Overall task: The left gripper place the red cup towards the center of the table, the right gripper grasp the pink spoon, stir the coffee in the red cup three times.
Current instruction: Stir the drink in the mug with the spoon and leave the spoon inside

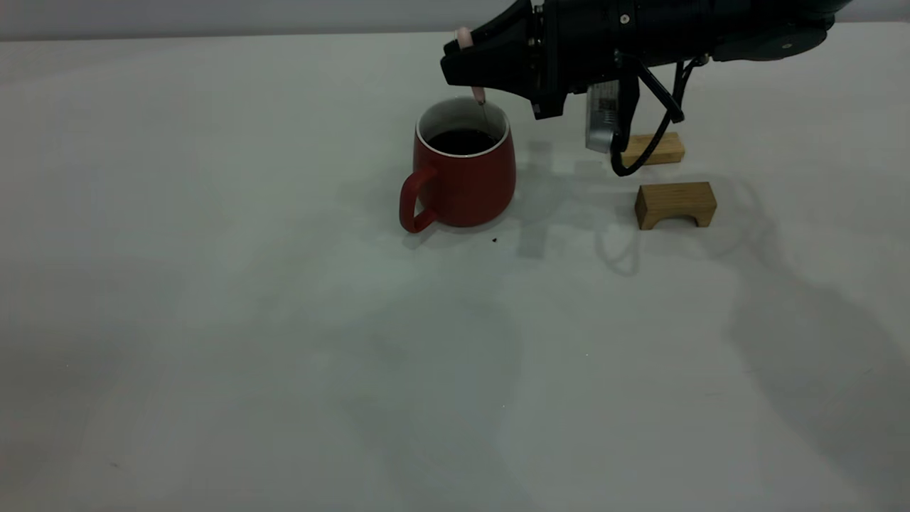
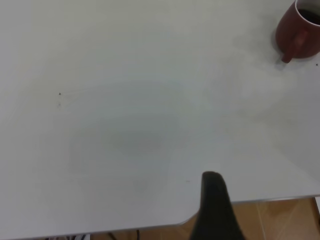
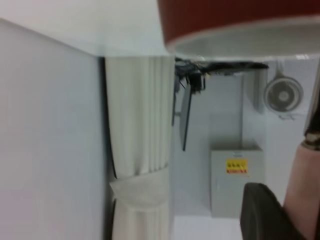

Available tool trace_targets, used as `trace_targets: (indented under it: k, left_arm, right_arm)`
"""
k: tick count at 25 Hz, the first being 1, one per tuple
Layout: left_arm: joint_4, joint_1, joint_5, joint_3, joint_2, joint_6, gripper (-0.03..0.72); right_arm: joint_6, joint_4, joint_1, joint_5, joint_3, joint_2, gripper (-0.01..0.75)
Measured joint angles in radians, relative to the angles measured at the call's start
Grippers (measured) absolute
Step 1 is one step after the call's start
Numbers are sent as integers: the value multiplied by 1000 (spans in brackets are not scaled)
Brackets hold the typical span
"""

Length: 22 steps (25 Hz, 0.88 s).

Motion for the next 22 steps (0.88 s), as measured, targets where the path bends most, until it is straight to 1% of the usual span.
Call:
trace_targets:
  k: [4,7,10,13,16,19,22]
  left_arm:
    - [0,0,0,0,0,0,586]
    - [0,0,0,0,0,0,586]
    - [0,0,0,0,0,0,586]
    - [0,0,0,0,0,0,586]
    - [0,0,0,0,0,-1,586]
    - [0,0,0,0,0,-1,586]
    - [0,0,0,0,0,-1,586]
  right_arm:
    - [0,-1,25,48,-88,53,122]
    - [1,-1,34,50,-177,96,122]
    - [1,-1,26,50,-207,100,122]
    - [1,-1,2,48,-198,99,122]
    - [3,0,-15,10,-134,72,122]
    - [5,-1,-14,-3,-72,37,122]
    - [6,0,3,24,-71,32,122]
